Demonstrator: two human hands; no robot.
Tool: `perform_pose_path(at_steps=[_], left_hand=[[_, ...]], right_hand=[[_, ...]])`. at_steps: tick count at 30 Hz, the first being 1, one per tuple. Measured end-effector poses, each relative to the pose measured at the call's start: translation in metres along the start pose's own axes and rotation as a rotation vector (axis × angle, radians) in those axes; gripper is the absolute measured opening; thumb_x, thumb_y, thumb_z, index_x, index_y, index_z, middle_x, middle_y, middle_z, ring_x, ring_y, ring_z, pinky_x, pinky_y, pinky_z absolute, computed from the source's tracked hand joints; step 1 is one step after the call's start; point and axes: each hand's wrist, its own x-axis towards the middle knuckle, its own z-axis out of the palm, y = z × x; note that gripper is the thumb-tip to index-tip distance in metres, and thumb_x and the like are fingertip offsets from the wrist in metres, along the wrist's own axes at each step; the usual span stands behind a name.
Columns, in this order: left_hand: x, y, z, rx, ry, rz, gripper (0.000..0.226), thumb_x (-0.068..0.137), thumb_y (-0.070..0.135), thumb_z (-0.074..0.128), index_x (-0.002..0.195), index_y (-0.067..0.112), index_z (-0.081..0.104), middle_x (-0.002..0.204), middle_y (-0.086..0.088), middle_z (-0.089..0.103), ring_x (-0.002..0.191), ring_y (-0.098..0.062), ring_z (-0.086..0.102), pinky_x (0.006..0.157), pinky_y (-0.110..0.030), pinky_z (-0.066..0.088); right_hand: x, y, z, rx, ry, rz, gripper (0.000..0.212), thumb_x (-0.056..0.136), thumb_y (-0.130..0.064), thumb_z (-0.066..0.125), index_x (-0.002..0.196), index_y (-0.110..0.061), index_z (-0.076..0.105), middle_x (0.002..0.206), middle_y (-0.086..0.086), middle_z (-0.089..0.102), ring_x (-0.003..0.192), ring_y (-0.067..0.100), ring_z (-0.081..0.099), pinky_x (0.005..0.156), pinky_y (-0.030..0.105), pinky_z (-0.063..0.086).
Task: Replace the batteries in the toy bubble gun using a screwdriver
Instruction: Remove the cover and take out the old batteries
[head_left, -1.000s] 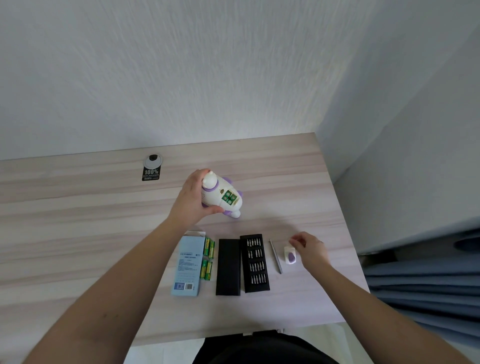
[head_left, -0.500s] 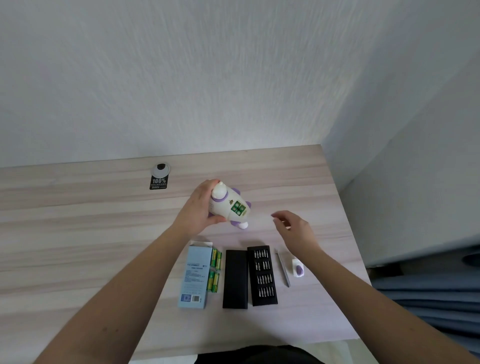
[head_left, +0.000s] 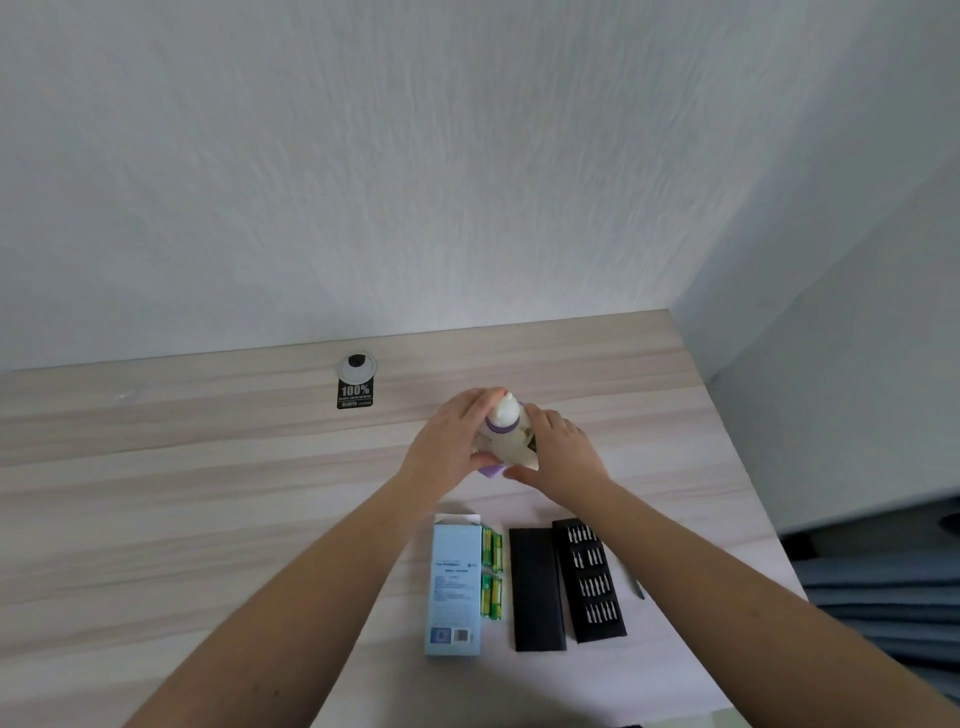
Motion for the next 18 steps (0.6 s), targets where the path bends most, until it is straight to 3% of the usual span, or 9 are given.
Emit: perform_pose_path(at_steps=[6,9,11,15,18], left_hand=[[0.0,-0.006,-0.004,-0.012,0.004,0.051,0.1,0.068,0.031,0.083,0.149,0.021,0.025,0.143,-0.005,0.041,0.128,-0.022,0.043,0.107,-0.038,0.04],[-0.011,-0.003,-0.01,-0.007,0.12,0.032,0.087,0.078,0.031,0.077,0.148,0.02,0.026,0.139,-0.006,0.045,0.126,-0.019,0.042,0.106,-0.033,0.035],[-0.02,-0.001,-0.014,0.018,0.2,0.036,0.072,0.082,0.026,0.073,0.142,0.018,0.034,0.133,-0.007,0.05,0.121,-0.021,0.047,0.104,-0.034,0.04],[-0.034,0.0,-0.019,0.076,0.3,0.046,0.043,0.082,0.036,0.063,0.12,0.018,0.051,0.116,-0.003,0.059,0.107,-0.019,0.052,0.09,-0.034,0.047],[-0.035,0.002,-0.021,0.087,0.2,-0.066,0.045,0.082,0.049,0.058,0.114,0.017,0.056,0.1,0.004,0.061,0.098,-0.018,0.056,0.087,-0.033,0.047]], right_hand=[[0.005,-0.011,0.0,0.067,-0.015,0.143,0.083,0.077,-0.054,0.067,0.143,-0.02,0.029,0.129,0.004,0.049,0.113,0.024,0.053,0.091,0.035,0.044],[0.005,-0.013,0.0,0.358,0.025,0.337,0.073,0.07,-0.062,0.065,0.129,-0.024,0.044,0.108,-0.003,0.06,0.092,0.017,0.06,0.073,0.033,0.049],[0.002,-0.013,-0.001,0.545,0.054,0.413,0.055,0.077,-0.054,0.067,0.119,-0.021,0.05,0.094,-0.005,0.063,0.081,0.013,0.06,0.065,0.03,0.048],[-0.005,-0.01,0.008,1.049,0.042,0.564,0.048,0.085,-0.05,0.064,0.115,-0.014,0.06,0.098,0.005,0.069,0.093,0.022,0.065,0.087,0.041,0.055],[-0.01,-0.014,0.012,1.501,0.02,0.628,0.04,0.092,-0.041,0.059,0.116,-0.009,0.059,0.107,0.012,0.068,0.1,0.025,0.065,0.089,0.041,0.054]])
